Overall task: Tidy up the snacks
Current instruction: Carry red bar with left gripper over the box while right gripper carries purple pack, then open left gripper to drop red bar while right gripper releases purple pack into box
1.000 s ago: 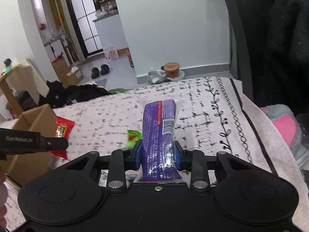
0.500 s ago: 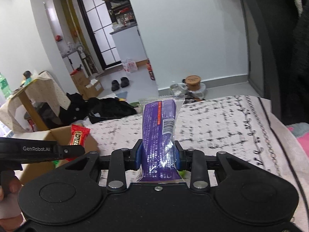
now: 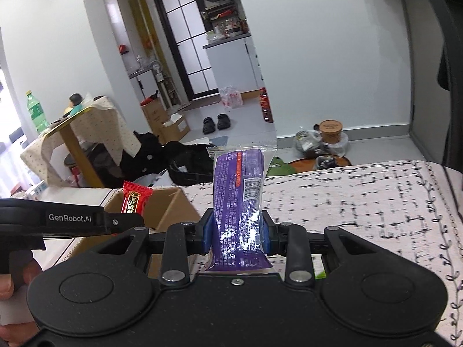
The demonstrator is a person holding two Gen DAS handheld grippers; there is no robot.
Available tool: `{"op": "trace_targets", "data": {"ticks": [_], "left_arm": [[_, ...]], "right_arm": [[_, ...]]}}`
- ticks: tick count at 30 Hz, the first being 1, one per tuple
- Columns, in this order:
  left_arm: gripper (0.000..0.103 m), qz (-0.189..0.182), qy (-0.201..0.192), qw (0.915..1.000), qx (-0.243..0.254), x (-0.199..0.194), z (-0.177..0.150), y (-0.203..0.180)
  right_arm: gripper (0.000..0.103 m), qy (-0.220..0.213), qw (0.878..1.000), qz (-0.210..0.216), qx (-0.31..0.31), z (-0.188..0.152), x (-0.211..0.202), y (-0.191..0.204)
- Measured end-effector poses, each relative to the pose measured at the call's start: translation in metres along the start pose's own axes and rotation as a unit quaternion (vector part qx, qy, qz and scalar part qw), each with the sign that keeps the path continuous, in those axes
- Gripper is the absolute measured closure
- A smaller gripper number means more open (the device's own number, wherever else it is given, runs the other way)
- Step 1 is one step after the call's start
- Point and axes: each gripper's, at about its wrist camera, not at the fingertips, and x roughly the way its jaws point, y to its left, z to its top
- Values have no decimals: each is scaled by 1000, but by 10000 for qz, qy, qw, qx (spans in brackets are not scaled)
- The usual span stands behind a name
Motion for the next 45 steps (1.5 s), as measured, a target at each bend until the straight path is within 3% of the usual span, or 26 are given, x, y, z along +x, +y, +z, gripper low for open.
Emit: {"op": "trace_targets", "data": {"ticks": [10, 23, 37, 40, 41, 44, 45], "left_arm": [[83, 103, -36, 9998, -138, -2, 7, 28], [83, 411, 192, 9978, -492, 7, 9, 72], [76, 468, 212, 9961, -715, -1, 14, 89], [75, 489, 226, 9959, -727, -2, 13, 90], [74, 503, 233, 9958, -727, -2, 14, 91], [64, 539, 243, 9957, -712, -4, 14, 88], [59, 552, 229, 9958, -693, -5, 13, 86]], "right_arm": [[72, 169, 9998, 61, 69, 3, 12, 28], [72, 461, 9981, 215, -334, 4, 32, 71], [72, 678, 9963, 394, -340, 7, 54, 95], [65, 617, 9953, 622, -423, 8, 57, 100], [55, 603, 9947, 672, -482, 8, 57, 102], [38, 556, 9955, 540, -544, 7, 51, 102], [37, 545, 9959, 489, -523, 7, 49, 99]]}}
